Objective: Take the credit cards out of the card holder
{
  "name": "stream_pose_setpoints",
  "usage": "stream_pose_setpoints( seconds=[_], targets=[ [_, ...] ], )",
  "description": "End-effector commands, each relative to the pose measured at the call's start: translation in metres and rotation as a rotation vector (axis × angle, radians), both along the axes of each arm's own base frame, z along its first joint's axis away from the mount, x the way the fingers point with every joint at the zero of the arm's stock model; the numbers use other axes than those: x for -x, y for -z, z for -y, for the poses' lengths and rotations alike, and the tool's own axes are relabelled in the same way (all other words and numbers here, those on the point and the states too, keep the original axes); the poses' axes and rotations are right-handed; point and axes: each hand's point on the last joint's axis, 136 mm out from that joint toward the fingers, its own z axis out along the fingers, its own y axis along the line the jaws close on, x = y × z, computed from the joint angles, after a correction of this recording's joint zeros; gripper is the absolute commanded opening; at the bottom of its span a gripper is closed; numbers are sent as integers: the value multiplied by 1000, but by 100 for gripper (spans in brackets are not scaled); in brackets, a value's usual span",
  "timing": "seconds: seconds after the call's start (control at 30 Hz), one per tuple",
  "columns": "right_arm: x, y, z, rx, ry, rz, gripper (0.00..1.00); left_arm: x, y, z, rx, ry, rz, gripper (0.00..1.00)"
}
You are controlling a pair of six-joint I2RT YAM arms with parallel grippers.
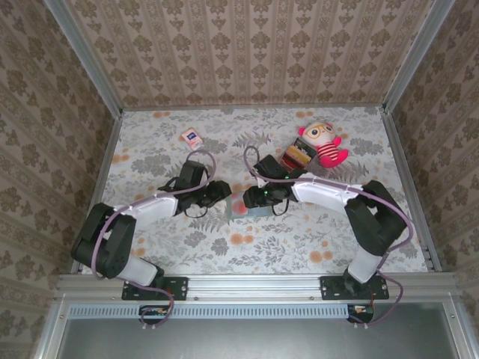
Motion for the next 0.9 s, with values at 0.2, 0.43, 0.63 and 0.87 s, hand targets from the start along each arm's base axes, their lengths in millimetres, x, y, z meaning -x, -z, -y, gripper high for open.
stream_pose_setpoints(
  seconds=[0.2,0.43,0.63,0.87],
  targets=[
    [-13,26,-11,257,-111,-8,64,22,19,-43,-132,-94,-52,55],
    [-18,33,-14,321,-149,-19,68,25,15,-54,-176,-118,-45,69],
    [-15,41,-9,376,-226,-61,67,26,13,-50,-154,-105,-49,75],
    [-3,63,10,404,-252,-148,61,27,11,-45,-129,-94,-48,80]
  ],
)
